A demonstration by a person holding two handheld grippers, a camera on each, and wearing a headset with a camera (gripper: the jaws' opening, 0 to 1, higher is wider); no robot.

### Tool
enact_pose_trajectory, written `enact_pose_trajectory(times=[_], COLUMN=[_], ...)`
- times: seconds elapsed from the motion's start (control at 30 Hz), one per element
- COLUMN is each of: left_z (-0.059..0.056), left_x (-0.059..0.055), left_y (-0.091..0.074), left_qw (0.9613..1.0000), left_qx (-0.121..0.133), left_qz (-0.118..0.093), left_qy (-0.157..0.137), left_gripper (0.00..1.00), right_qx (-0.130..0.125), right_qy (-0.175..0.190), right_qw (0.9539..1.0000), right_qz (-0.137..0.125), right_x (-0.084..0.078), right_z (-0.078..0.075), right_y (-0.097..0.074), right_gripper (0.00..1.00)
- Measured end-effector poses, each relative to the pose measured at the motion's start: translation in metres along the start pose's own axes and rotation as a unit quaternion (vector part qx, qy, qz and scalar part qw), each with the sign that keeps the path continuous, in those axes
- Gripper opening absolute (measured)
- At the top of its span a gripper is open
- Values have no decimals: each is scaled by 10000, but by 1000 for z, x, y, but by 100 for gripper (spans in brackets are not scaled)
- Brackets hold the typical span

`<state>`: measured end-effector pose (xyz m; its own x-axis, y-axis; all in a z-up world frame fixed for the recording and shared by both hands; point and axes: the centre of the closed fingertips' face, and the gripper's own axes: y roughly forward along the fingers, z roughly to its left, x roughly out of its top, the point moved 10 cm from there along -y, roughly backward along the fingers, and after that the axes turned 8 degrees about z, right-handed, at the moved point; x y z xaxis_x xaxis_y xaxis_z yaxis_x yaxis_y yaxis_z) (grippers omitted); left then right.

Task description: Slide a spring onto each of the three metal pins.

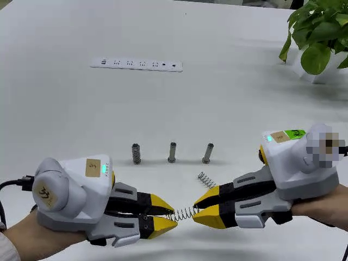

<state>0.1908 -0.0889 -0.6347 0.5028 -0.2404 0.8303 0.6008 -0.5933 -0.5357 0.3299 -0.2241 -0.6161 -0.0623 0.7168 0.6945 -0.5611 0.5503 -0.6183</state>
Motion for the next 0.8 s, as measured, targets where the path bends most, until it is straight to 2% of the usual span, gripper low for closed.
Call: enact_pose_trajectory(times=[0.2,0.27,0.37,0.4,0.53,0.8], left_z=[-2,-3,-5,-5,-6,-7], left_x=[2,3,3,3,4,6], left_y=[3,5,9,10,12,14], left_qw=[10000,9999,9998,9997,9994,9987], left_qx=[-22,-45,-92,-83,-116,-190], left_qz=[46,79,171,198,294,446], left_qy=[-42,-86,-87,-82,-123,-125], left_gripper=[10,10,10,10,10,10], right_qx=[-96,-152,-202,-269,-304,-324], right_qy=[-116,-180,-343,-452,-574,-958], right_qw=[9998,9992,9982,9970,9958,9903], right_qz=[138,334,437,559,640,949], right_x=[2,2,5,6,11,24], right_z=[4,6,9,10,14,19], right_y=[-3,-4,-4,-4,-4,-1], right_gripper=[12,12,12,12,12,12])
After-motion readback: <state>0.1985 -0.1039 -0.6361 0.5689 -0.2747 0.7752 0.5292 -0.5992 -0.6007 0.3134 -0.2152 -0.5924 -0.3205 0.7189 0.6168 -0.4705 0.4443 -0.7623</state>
